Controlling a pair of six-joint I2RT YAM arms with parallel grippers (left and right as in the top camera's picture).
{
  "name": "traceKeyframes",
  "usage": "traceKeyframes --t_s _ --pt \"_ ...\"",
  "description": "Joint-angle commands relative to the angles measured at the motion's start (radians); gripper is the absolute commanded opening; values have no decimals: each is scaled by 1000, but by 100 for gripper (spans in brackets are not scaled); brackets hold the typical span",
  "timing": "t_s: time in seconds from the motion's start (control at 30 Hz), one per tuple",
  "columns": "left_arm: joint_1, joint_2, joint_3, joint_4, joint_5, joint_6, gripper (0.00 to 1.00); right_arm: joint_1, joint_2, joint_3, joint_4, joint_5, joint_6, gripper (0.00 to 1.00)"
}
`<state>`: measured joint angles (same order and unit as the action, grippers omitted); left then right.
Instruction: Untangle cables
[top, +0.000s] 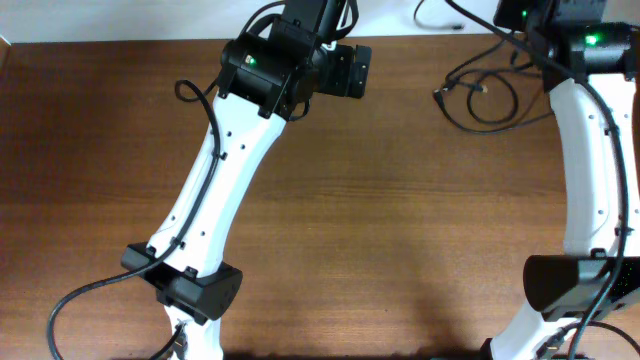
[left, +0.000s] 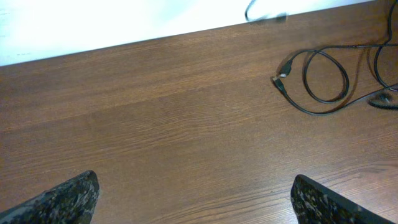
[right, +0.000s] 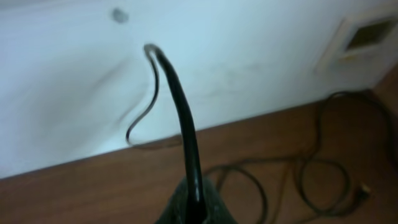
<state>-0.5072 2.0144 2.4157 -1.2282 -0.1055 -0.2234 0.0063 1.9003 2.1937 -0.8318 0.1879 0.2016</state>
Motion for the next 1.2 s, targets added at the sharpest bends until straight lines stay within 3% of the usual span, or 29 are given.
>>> traceKeyframes --t_s 0.0,0.07,0.2,0.4,0.5,0.8,1.07,1.17 --pt "6 16 3 -6 -5 16 99 -59 -66 79 -92 239 213 4" --pt "6 16 3 -5 -5 16 99 -111 -71 83 -165 327 370 4" --pt "6 18 2 -5 -5 16 99 -204 -81 84 -259 312 487 4" --pt "6 23 2 -3 -4 16 99 -192 -184 134 -183 278 370 4" --pt "6 30 2 -5 0 16 99 -188 -197 148 -176 203 370 4" --pt "6 32 2 -16 11 16 99 -202 -190 148 -177 272 373 4" --pt "6 32 2 -22 11 16 99 -443 -156 140 -481 272 898 4" --pt "6 32 2 -14 11 16 99 -530 -130 101 -682 250 1251 4"
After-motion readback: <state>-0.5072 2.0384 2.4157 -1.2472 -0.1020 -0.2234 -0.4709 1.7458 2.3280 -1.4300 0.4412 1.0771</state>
